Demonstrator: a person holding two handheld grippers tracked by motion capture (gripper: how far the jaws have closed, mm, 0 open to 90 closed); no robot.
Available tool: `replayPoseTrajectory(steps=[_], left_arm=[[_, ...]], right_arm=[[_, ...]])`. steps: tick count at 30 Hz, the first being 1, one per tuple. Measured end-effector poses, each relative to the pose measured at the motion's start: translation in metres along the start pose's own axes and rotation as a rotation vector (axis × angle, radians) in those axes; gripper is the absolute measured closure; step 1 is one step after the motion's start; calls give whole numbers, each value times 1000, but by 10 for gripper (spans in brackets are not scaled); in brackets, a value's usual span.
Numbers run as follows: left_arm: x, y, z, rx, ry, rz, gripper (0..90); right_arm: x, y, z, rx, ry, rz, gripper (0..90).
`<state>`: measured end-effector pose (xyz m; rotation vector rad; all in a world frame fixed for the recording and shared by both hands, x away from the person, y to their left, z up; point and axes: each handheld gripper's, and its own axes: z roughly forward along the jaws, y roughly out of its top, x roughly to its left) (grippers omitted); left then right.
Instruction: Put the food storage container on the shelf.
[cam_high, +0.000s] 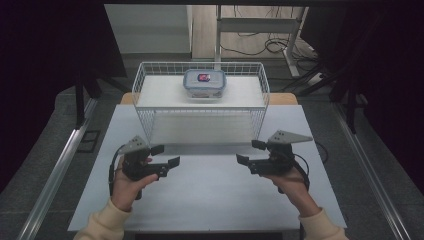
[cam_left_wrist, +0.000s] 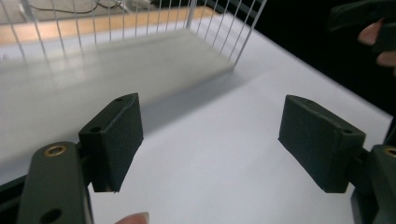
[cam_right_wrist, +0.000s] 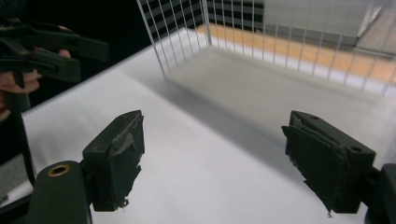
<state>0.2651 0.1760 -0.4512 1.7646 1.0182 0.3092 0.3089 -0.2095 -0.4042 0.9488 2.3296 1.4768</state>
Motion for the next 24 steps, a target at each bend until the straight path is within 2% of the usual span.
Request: replayPoseTrajectory(steps=[1, 2, 4, 5, 6, 7, 8, 9, 10, 13, 15, 18, 21, 24], left_arm=[[-4, -12, 2, 41, 14, 29, 223], [-4, -12, 2, 41, 14, 29, 223], [-7, -27, 1, 38, 18, 21, 224], [-9, -39, 2, 48, 22, 20, 225], [-9, -39, 2, 48, 22, 20, 225], [-9, -46, 1, 56, 42, 40, 225], [-9, -49, 1, 59, 54, 47, 225], [-8, -51, 0, 61, 66, 50, 225], [-6, -54, -1, 57, 76, 42, 226], [-3, -61, -2, 69, 94, 34, 227], [1, -65, 1, 95, 117, 50, 227], [2, -65, 3, 100, 121, 42, 227], [1, -67, 6, 113, 130, 63, 227], [3, -68, 9, 130, 124, 55, 228]], right_arm=[[-1, -17, -3, 19, -13, -2, 203], [-1, -17, -3, 19, -13, -2, 203], [-2, -38, -4, 20, -48, -9, 215], [-3, -61, -3, 33, -69, 2, 226], [-3, -61, -3, 33, -69, 2, 226], [-4, -69, -1, 48, -68, 14, 226], [-6, -83, 2, 86, -58, 32, 227], [-6, -89, 3, 106, -53, 36, 227], [-4, -97, 4, 136, -62, 18, 230], [-2, -99, 5, 140, -66, -2, 230], [-2, -101, 8, 138, -79, -13, 230], [-5, -103, 12, 152, -98, -10, 231], [-9, -105, 14, 161, -111, -8, 231], [-11, -106, 14, 161, -116, -9, 231]])
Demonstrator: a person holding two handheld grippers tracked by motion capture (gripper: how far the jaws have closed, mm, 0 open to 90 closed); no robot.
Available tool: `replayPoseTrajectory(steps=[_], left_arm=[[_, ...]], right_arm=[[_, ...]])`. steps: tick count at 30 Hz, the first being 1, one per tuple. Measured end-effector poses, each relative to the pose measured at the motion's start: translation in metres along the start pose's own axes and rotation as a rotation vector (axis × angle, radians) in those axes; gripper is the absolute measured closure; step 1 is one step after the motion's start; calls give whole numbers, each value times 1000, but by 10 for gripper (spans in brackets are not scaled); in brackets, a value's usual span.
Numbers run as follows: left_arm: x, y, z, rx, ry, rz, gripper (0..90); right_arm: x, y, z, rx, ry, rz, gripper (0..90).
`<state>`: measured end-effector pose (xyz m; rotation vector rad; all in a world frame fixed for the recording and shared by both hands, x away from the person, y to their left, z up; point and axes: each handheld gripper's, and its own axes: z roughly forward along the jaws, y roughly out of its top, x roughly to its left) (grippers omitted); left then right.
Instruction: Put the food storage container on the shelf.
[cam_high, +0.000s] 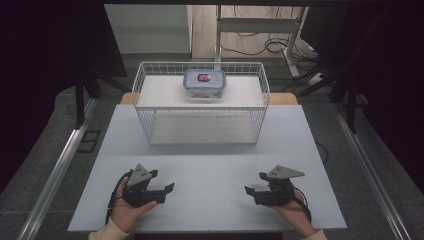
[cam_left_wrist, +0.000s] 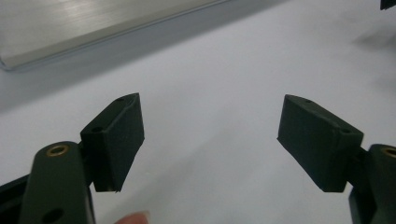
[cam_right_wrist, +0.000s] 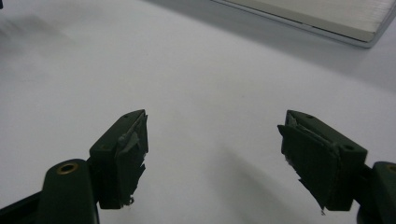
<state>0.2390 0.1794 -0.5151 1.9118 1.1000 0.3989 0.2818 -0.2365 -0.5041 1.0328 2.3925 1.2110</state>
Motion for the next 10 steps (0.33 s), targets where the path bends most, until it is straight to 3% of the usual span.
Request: replayPoseTrajectory(steps=[4, 10], left_arm=[[0, 0, 0, 5, -16, -1, 242], [1, 0, -1, -7, 1, -1, 240]], right_arm=[[0, 0, -1, -7, -6, -12, 231], [3, 1, -3, -40, -19, -47, 226]])
